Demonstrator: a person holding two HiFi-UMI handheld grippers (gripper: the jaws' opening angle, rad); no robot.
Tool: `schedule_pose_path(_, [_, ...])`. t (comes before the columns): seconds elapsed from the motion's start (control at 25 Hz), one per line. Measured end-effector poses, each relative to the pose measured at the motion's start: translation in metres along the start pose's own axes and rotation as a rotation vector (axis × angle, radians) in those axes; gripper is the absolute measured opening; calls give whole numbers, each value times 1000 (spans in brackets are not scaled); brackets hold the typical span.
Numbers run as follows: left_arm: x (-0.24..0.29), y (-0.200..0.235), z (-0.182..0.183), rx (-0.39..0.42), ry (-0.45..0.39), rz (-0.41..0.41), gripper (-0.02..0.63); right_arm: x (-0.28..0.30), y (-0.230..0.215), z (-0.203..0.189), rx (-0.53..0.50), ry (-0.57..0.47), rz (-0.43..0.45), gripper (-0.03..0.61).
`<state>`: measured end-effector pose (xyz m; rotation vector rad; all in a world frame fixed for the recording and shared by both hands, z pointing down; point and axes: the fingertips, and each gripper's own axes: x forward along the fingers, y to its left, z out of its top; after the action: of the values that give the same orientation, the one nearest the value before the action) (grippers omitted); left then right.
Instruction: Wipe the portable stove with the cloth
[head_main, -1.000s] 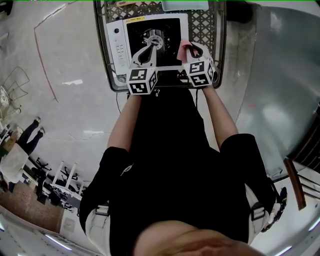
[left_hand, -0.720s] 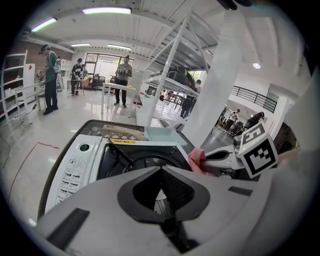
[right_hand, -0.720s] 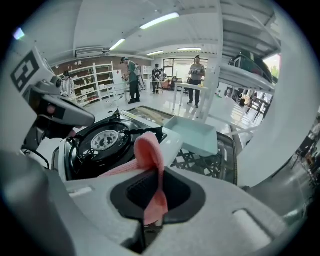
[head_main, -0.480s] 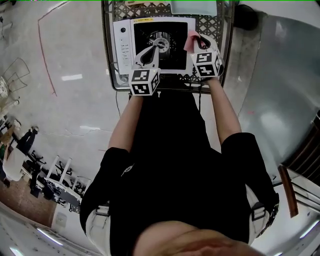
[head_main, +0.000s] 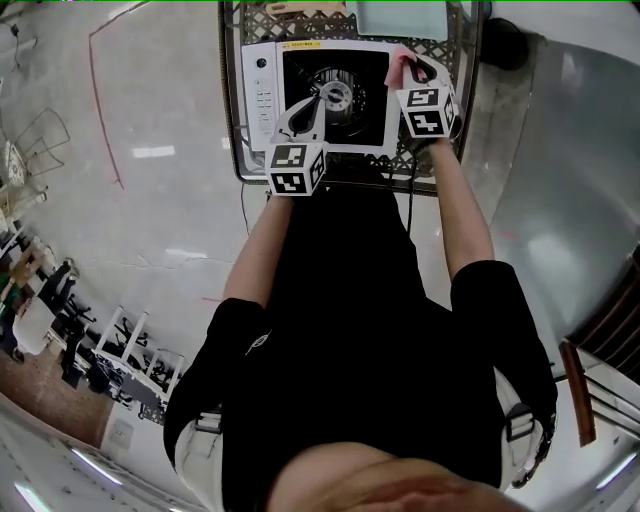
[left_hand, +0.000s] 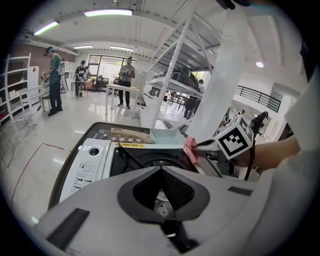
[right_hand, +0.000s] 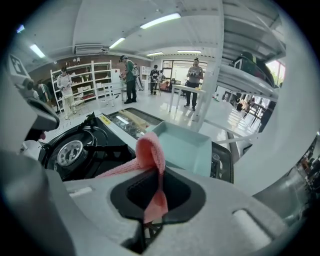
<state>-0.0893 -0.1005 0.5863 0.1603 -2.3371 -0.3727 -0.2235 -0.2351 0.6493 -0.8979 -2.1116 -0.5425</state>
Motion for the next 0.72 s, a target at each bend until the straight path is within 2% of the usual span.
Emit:
schedule_pose_path(0.24, [0,2,15,25,-11,7,0,-1,-1,5,44,-9,-9,25])
schedule_pose_path(0.44, [11,-1,42,64,-49,-22,0,-30,-9,20,55,-48,-26,25])
schedule_pose_path(0.52, [15,0,50,66,-64,-37,0,-49,-22,36,16,-74,-79,25])
schedule_pose_path(0.6, [19,1,57,67,-73,-50,0,-69,-42,50,-31,-95,-169,25])
schedule_pose_path(0.72, [26,2,64,61,-75,-67,0,-85,-64,60,-44,-97,-273,25])
